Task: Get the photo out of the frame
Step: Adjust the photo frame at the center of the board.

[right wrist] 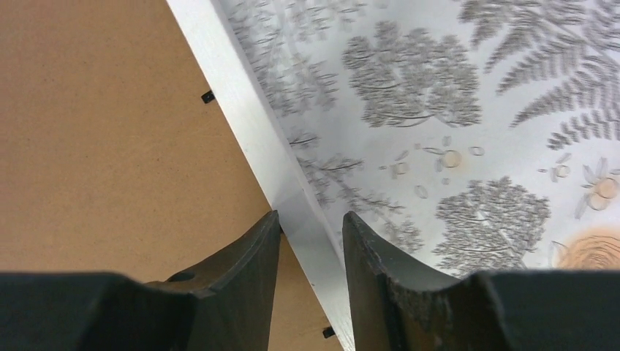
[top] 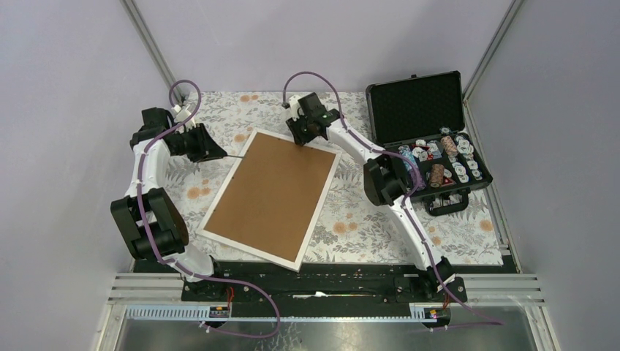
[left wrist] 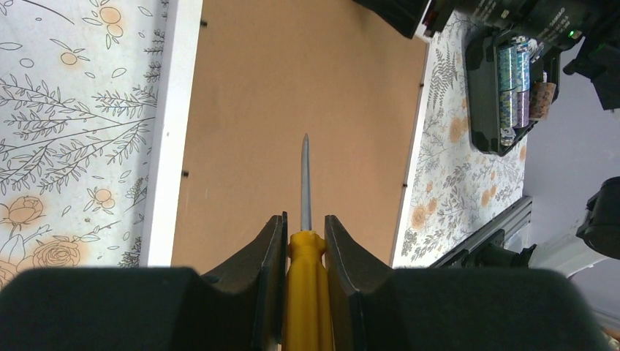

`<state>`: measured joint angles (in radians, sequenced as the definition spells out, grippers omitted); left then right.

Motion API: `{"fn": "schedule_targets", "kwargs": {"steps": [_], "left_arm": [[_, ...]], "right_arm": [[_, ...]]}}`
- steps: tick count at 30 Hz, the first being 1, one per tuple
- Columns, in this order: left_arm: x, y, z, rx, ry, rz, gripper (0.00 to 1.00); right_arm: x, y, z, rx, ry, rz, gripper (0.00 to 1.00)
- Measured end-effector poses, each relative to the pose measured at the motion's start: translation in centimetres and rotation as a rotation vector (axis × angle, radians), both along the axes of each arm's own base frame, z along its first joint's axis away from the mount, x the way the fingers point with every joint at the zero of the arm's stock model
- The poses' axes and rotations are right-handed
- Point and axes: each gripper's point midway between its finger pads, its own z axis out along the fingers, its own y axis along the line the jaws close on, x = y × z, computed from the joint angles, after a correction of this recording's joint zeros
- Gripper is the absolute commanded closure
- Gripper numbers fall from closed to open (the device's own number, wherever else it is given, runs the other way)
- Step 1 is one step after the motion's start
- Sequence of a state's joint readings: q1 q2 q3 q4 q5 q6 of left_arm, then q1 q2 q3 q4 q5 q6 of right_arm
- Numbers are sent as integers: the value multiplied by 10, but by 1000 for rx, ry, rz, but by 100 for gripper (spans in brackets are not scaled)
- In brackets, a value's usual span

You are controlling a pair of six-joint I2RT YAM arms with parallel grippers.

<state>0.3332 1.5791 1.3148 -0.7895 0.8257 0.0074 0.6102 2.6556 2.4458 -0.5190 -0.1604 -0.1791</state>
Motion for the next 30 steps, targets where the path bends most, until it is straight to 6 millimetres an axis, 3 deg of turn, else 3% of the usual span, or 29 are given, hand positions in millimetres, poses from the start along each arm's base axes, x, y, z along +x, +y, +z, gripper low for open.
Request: {"fn": "schedule_targets", "kwargs": {"steps": [4,9,15,22,30], "left_arm": [[0,0,0,-1,0,1,100],[2,0,-5,-13,16,4,100],[6,0,-8,-31,40,15,100],[5,2,-10,-15,40,11,100],[-10,5,-24,42,63,-27,100]], "right_arm": [[21,-18,-1,30,11,-95,59],[48,-65,-3,55,42,-222,63],[53,-99,-3,69,93,-316,66],[23,-106,-2,99,209,-362,62],[-46,-109,-6,130,452,-377,56]]}}
